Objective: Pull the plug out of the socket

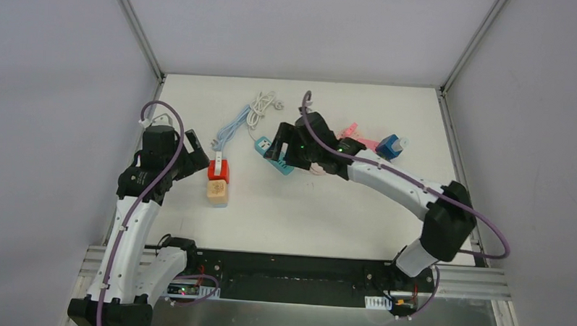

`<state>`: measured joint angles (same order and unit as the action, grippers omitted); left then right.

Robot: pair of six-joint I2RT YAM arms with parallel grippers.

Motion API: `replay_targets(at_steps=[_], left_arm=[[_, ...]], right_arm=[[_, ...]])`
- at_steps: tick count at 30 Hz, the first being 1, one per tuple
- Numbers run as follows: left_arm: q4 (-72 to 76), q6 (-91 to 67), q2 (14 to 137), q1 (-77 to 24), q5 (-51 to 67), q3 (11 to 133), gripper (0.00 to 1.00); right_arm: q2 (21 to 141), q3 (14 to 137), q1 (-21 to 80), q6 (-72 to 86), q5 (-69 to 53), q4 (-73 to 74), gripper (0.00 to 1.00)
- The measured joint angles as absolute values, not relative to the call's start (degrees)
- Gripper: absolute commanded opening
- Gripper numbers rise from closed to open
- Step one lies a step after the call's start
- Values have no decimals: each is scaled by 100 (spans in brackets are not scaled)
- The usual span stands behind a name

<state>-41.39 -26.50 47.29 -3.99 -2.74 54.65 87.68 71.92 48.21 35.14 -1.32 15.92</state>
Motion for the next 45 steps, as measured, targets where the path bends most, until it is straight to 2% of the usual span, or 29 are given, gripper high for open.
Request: replay_targets(at_steps=[5,10,17,25,30,35,40,45], left_arm=[[-4335,-2757,4770,-296,-587,5505,78],[-4427,-2797,5076,-215,-615,5505,77],[-4512,-2821,5548,296,-333,5505,74],[-4466,-2943,5658,576,296,5505,73],[-4250,-3055,5570,576,596,5349,70],[-4222,-3142,5524,576,650,5120,67],[-4202,-3264,5476,576,646,4969,67],[-4145,-3282,5476,576,663,4910,67]], right_arm=[[9963,8291,5439,3691,56,1428,73],[10838,9286,5800,3933,220,1332,69],[11625,10189,5948,4248,287,1275,58],[12344,11314,6198,4209,923,1968,57],[12516,11454,6410,4047,1350,2244,54],[12626,11454,6549,3885,1514,2298,38],[12630,11454,6593,3874,1693,2285,31],[12630,11454,6593,3848,1811,2298,18]])
